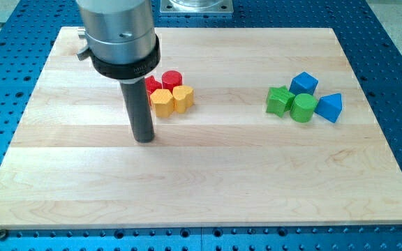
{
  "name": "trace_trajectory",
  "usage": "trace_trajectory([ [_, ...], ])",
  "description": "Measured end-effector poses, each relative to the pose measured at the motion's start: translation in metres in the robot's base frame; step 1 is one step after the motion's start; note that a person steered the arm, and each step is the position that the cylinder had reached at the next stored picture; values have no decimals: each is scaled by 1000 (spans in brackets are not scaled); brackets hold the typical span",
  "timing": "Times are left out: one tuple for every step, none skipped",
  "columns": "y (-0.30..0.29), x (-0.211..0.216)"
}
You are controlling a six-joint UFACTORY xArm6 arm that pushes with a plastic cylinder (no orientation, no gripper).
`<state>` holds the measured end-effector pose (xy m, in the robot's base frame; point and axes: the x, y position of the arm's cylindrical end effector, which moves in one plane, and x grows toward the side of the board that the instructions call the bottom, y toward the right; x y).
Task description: Go to the bottom side of the green circle
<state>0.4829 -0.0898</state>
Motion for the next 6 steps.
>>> trace_trajectory([
  [3, 1],
  [4, 1],
  [79, 42],
  [179, 64],
  [251, 63],
  [264, 35],
])
